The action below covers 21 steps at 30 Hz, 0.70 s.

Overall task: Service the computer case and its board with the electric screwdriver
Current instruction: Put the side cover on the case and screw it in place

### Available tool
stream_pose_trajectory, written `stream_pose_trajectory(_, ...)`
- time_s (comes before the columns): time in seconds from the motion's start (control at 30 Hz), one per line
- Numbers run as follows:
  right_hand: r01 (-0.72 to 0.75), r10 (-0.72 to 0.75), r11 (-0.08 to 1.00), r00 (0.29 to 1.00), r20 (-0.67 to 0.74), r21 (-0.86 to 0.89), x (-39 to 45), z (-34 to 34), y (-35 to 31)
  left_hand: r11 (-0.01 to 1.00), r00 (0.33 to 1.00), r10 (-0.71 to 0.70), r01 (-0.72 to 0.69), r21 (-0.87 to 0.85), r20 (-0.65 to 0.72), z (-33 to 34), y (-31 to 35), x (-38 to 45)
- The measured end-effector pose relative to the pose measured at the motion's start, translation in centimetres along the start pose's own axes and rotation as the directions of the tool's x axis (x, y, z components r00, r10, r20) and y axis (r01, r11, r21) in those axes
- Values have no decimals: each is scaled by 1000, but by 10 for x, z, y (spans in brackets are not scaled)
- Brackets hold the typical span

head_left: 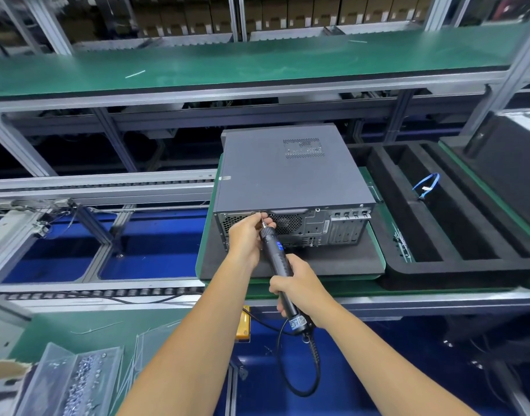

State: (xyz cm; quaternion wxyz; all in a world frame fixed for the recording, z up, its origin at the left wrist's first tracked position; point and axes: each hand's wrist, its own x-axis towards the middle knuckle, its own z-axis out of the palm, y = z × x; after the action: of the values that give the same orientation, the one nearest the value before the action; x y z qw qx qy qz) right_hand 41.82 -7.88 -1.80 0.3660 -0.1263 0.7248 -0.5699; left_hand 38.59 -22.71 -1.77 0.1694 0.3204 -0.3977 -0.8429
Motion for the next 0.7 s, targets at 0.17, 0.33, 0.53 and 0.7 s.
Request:
stream_pose_trajectory(0.17,-5,5,1000,1000,6,-1,-1,2,-2,1000,1000,-14,14,-18,0,1,1,0)
stream_pose_trajectory(0.33,1,-1,1000,1000,-2,-24,-2,2,-4,999,1000,-12,12,-37,-2,2,-1,1)
stream_pose_trajectory(0.53,1,-1,1000,1000,-3,-9,-3,1,-4,999,1000,18,-18,-40,7,4,-2,1)
stream_pose_trajectory(0.7,-6,6,1000,1000,3,-24,-1,-1,-5,1000,1000,21,-21,-21,-2,3,0,1)
